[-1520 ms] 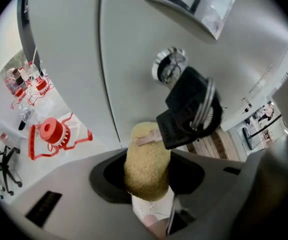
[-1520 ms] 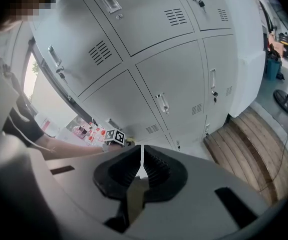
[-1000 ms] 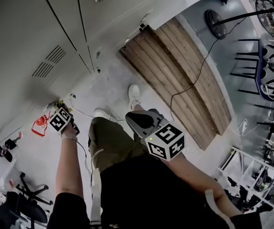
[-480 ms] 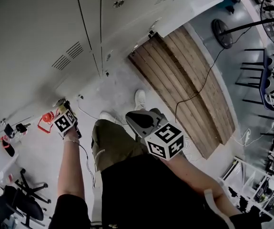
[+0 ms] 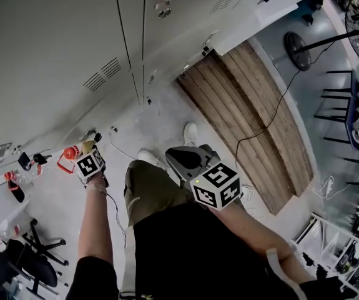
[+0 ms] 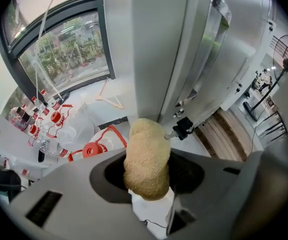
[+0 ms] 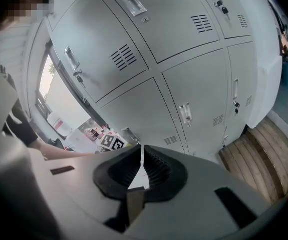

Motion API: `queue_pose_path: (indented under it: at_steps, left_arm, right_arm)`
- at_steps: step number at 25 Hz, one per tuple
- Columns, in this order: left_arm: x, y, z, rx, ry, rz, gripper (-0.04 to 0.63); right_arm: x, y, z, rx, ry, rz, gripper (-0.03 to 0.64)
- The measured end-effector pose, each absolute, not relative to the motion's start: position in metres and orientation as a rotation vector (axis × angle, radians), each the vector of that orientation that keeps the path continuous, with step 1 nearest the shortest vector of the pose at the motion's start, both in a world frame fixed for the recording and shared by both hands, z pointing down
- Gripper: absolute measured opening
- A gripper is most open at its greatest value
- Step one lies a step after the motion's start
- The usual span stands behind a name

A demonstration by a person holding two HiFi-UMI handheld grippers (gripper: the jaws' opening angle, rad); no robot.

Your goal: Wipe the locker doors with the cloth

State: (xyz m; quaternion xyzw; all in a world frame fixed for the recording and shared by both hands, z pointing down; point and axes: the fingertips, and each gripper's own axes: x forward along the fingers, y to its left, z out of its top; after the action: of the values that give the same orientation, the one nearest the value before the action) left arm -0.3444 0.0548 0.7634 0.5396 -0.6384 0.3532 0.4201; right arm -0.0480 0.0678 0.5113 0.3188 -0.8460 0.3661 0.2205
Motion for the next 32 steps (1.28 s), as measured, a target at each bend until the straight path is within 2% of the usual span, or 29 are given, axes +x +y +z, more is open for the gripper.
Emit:
queue_pose_path:
  at_steps: [16,26,32]
  left_arm:
    - [-0.341,0.058,0.731,1.382,-1.608,0.842,0.167]
    - [-0.340,0.048,0.707,1.418,-1.654,1.012,0.164]
    - [-0.330,0.040,0.704,1.447,-1.629,0.935,0.164]
  right_arm:
    - [-0.061,0.059,0.496,0.858,-2.380,0.977,0.028]
    - [-0.059,0.054,0.489,0.867,-2.401,0.970,0.028]
    - [-0.057,0.053,0.489,0.872,-2.407,0.976,0.028]
